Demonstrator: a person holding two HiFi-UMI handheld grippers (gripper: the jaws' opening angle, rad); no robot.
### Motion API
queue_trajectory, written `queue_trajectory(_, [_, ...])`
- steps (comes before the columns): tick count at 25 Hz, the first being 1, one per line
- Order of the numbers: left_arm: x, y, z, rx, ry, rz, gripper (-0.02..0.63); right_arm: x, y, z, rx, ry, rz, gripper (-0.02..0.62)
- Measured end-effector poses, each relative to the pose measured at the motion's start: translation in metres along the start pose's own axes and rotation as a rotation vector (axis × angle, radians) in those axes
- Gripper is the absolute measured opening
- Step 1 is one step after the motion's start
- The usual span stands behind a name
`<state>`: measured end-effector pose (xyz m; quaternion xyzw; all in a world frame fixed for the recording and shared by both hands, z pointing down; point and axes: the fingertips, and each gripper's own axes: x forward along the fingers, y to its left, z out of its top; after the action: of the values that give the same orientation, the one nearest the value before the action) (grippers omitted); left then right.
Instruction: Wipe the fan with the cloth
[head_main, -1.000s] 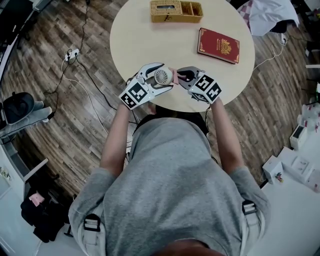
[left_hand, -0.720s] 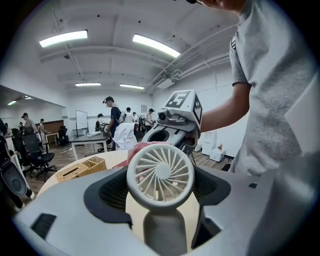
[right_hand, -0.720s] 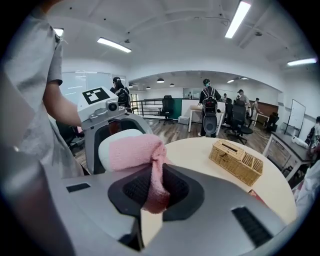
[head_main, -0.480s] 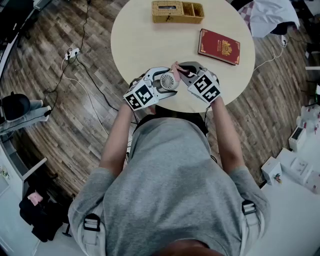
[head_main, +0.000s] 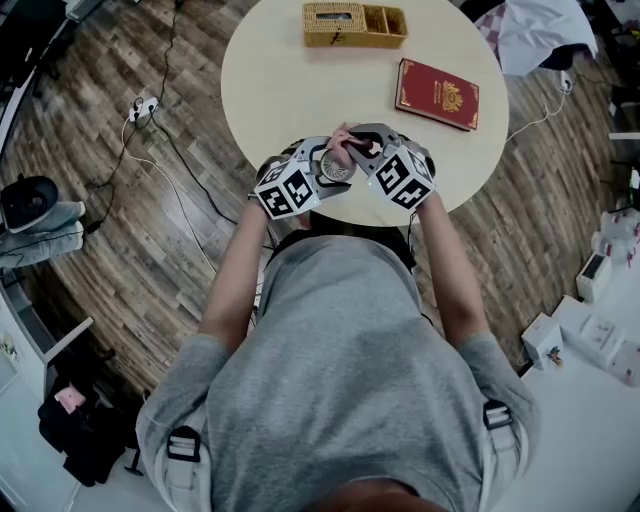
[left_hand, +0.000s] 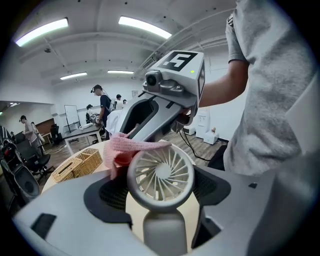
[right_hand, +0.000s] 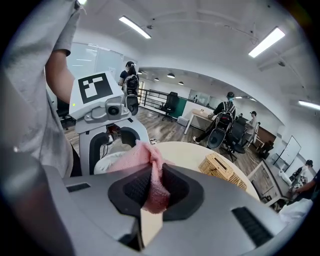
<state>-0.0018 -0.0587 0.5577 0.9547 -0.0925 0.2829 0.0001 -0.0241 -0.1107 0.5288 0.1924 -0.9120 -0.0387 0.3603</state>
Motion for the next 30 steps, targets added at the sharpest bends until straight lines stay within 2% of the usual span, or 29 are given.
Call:
queue_trajectory(9, [-0.010, 0.022, -0.015, -0.079, -0.009, 0.061, 0.374, -0.003, 0.006, 0.002, 0.023, -0.034, -0.034, 0.040])
queue_trajectory(18, [-0.007, 0.004, -0.003, -0.021, 0.004, 0.019, 0.374, 0.000, 0.000, 0.001, 0.010, -0.013, -0.080, 0.040])
queue_trajectory(21, [-0.003, 0.001, -0.007, -0.027, 0.012, 0.009, 0.374, 0.001, 0.004, 0.010, 0.005, -0.032, -0.073, 0.040])
queue_trajectory(26, [-0.008, 0.009, -0.015, -0.111, -0.018, 0.023, 0.374, -0.003, 0.015, 0.026, 0.002, -0.089, -0.054, 0.040])
queue_trajectory(30, [-0.022, 0.022, -0.008, -0.217, -0.117, 0.045, 0.374, -0.010, 0.012, 0.010, 0.051, -0.088, -0.064, 0.040])
